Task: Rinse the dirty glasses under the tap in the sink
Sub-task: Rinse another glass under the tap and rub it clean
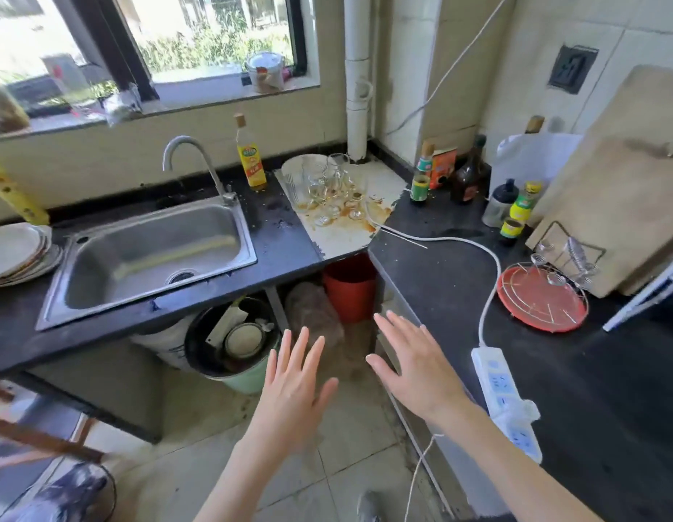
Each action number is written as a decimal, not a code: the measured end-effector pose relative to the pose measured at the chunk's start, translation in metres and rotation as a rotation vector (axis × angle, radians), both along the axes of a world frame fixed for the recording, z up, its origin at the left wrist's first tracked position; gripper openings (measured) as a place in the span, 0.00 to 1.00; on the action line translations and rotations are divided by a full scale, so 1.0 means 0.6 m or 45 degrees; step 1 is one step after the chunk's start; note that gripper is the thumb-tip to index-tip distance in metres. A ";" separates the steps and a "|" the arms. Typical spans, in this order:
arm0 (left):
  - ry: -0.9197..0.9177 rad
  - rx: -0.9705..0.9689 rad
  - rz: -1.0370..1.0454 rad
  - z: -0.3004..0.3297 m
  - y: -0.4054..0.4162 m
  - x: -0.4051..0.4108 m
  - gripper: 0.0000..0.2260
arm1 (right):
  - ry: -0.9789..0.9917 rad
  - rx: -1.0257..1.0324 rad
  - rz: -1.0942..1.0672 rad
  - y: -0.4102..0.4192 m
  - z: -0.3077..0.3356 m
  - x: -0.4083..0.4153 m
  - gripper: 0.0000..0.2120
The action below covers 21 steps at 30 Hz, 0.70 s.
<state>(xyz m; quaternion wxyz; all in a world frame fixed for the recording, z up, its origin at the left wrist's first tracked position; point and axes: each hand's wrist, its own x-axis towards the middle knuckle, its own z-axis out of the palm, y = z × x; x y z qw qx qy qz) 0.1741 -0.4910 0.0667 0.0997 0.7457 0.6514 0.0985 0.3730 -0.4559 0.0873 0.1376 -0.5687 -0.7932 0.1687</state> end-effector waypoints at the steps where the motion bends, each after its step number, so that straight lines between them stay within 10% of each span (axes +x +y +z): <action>1: -0.001 -0.015 0.040 0.002 0.026 -0.006 0.39 | 0.006 -0.016 0.020 0.032 0.001 -0.007 0.33; 21: -0.131 -0.249 0.187 -0.020 0.507 -0.169 0.27 | -0.009 -0.251 0.032 0.557 -0.016 -0.147 0.26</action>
